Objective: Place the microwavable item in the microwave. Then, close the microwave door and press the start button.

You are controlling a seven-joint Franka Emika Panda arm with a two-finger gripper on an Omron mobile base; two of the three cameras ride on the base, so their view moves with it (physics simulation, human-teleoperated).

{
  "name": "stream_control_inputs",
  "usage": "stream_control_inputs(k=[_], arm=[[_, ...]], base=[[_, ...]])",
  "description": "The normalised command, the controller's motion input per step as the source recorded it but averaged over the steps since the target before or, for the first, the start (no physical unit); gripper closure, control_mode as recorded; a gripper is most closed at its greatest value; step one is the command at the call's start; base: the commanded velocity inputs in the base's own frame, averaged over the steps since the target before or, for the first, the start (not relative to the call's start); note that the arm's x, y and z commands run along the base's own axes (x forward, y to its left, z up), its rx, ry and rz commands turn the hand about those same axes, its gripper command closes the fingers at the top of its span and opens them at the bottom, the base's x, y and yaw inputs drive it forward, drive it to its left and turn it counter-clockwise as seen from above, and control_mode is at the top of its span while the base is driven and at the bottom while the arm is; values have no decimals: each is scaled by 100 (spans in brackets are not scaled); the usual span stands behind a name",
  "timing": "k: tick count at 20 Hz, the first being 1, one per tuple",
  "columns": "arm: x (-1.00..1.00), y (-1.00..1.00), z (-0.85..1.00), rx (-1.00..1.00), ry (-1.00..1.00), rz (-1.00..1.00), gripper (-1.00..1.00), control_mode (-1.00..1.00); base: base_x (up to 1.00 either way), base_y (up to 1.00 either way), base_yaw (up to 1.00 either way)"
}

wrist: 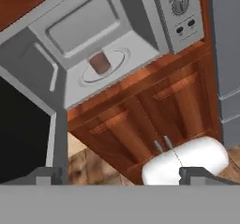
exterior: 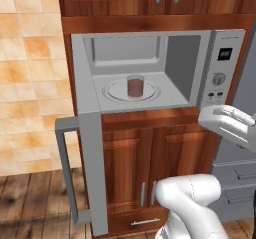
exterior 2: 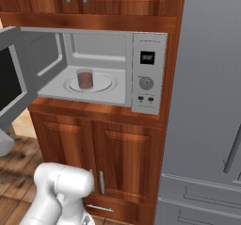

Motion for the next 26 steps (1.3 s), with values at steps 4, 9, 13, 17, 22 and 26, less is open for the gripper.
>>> stream_control_inputs(k=[4,9,13,17,22,26], arm=[[-87,43,0,-36,-49,32,-100,-100],[-81,45,-2,-44,-54,32,-100,-100],[-21,92,-30,-59,-23,23,-100,-100],[0,100,-63,-71,-5,15,-100,-100],[17,100,-73,-74,0,2,-100,-100],[32,100,-56,-70,1,0,-100,-100]], base=[[0,0,0],[0,0,0],[0,0,0],[0,0,0],[0,0,0],[0,0,0]])
